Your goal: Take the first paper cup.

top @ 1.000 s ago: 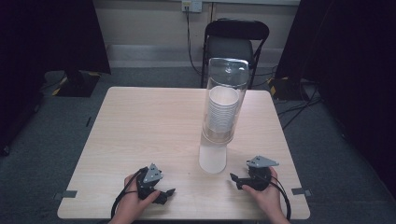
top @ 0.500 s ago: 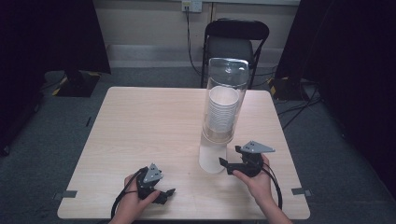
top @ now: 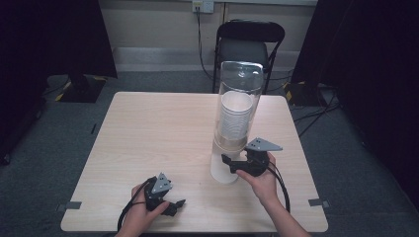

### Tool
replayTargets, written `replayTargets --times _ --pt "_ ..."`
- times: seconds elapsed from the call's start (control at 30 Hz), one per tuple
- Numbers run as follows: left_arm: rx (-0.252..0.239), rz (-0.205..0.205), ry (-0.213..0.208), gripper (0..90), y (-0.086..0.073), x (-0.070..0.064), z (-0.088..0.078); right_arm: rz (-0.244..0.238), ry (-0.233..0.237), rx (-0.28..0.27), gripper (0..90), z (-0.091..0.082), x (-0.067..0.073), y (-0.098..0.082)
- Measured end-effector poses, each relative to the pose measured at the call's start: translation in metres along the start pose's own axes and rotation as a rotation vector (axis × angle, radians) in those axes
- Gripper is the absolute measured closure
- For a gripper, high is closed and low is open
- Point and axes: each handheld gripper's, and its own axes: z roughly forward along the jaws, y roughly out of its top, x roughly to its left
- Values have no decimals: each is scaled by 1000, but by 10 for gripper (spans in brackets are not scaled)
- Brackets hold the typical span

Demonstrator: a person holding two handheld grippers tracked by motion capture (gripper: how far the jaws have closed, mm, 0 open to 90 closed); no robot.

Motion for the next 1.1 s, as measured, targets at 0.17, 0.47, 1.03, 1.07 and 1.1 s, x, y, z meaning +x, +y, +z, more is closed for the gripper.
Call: replayTargets --times 0.17,0.47,1.03,1.07,1.1 --pt "0 0 0 131 0 0 0 -13 -2 -47 244 4 1 1" --pt "0 -1 -1 131 0 0 0 -37 15 -75 346 9 3 0" --pt "-4 -3 0 126 0 0 1 -73 20 -96 361 10 1 -6" --pt "-4 -2 0 126 0 0 1 -78 19 -103 362 10 2 -7" --pt "-4 -2 0 126 0 0 1 -78 19 -103 362 10 2 -7"
